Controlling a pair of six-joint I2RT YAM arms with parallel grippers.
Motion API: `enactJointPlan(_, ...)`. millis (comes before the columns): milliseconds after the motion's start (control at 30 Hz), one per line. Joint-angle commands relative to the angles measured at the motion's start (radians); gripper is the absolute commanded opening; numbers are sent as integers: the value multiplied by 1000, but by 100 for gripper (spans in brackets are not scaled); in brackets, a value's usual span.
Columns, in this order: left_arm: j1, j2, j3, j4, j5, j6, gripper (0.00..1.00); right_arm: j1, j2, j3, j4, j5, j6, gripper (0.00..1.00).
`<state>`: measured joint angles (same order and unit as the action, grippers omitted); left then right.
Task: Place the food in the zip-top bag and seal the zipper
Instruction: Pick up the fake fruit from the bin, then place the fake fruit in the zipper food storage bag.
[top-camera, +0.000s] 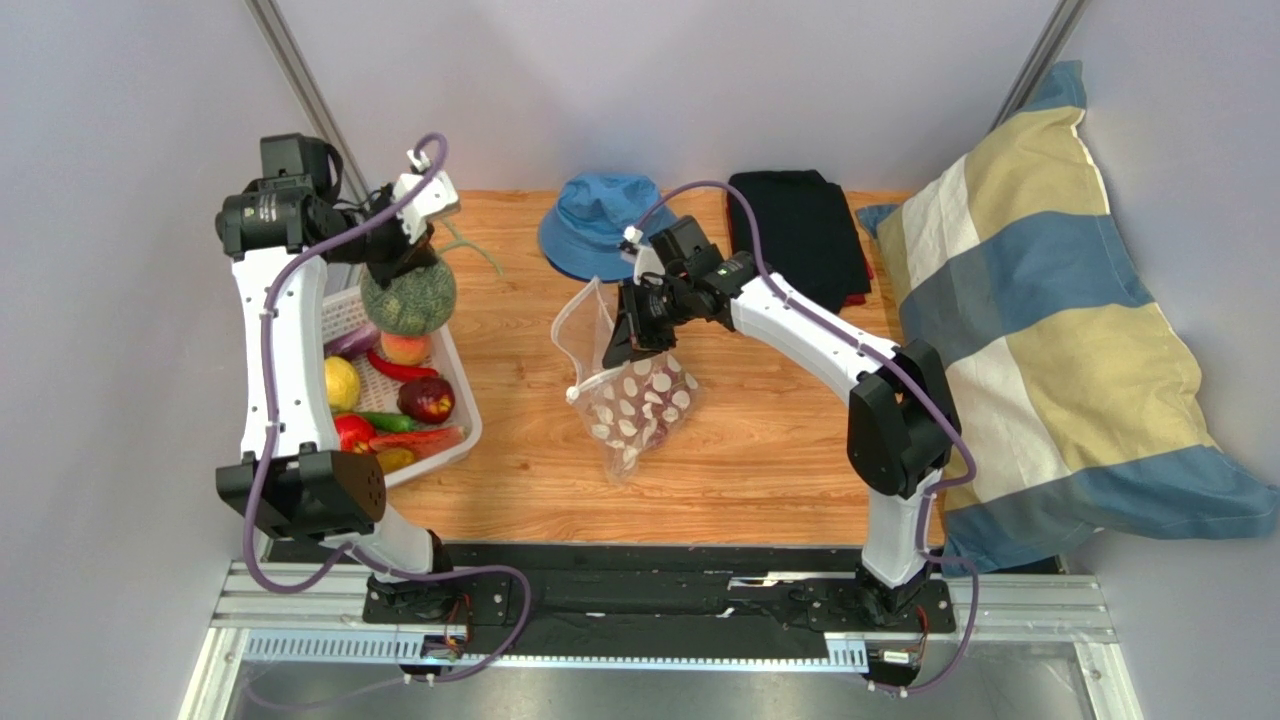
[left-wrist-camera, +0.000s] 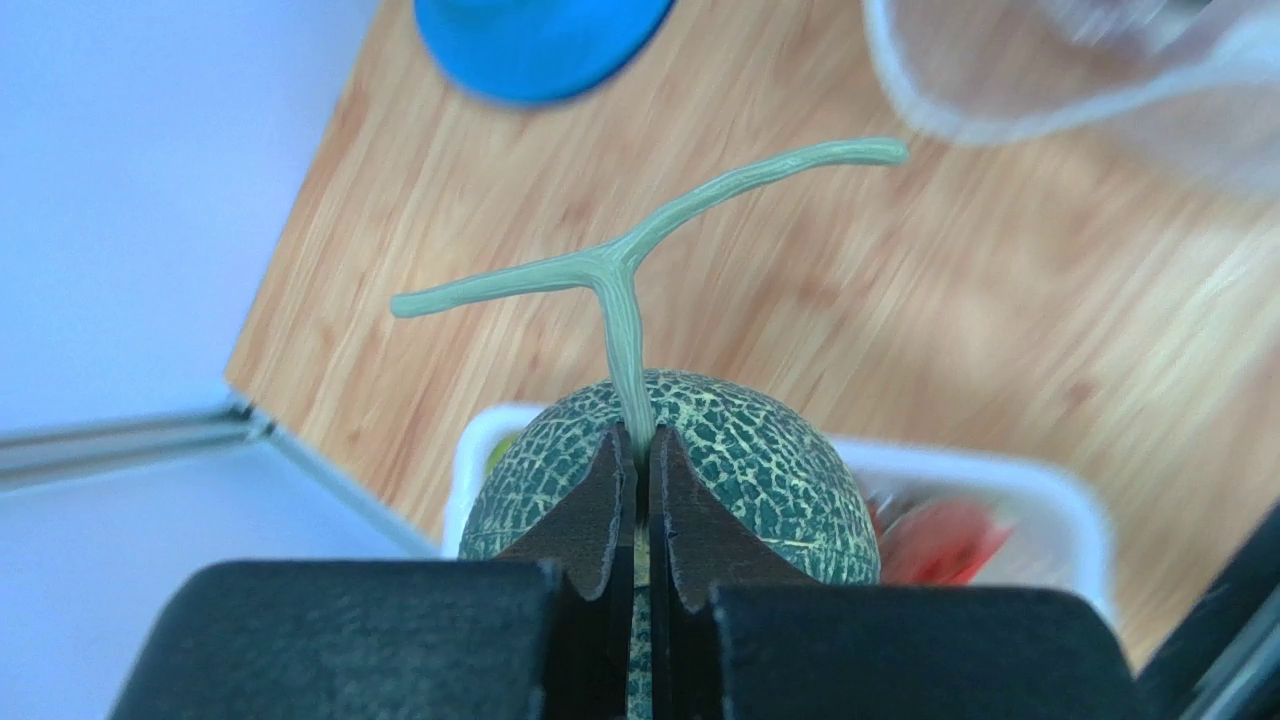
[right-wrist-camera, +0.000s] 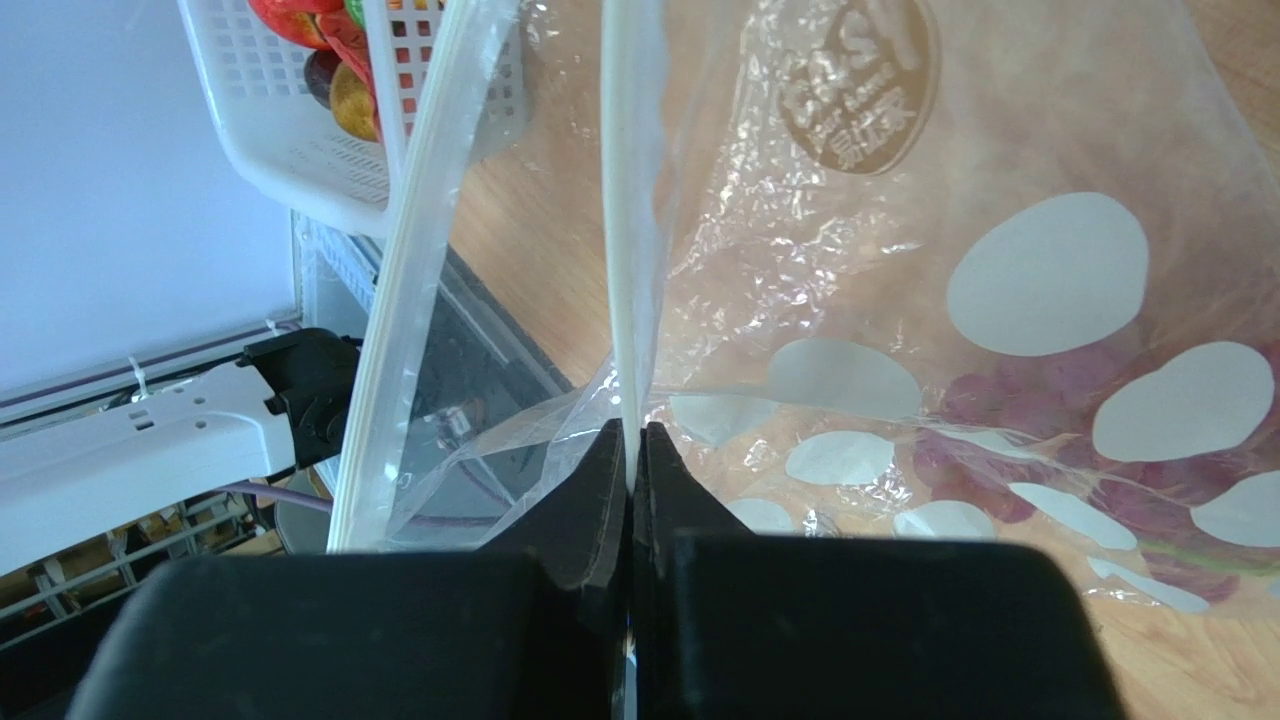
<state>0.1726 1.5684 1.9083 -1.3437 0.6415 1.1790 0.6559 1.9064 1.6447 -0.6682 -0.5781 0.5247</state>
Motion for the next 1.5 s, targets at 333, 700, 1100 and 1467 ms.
enactJointPlan(333, -507, -429, -586, 1241, 29, -1350, 0, -1, -148, -101, 85, 6, -22, 0)
enactJointPlan(700, -667, -416, -922, 1552, -389, -1674, 0, -61, -256, -218, 159, -35, 54, 0)
enactJointPlan(1100, -697, -427, -888, 1373, -606, -1494, 0, -85, -325, -266, 131, -37, 11, 0)
enactJointPlan(1467, -1045, -325, -815, 1244, -965, -1180, 0, -134, -366, -287, 127, -60, 0, 0)
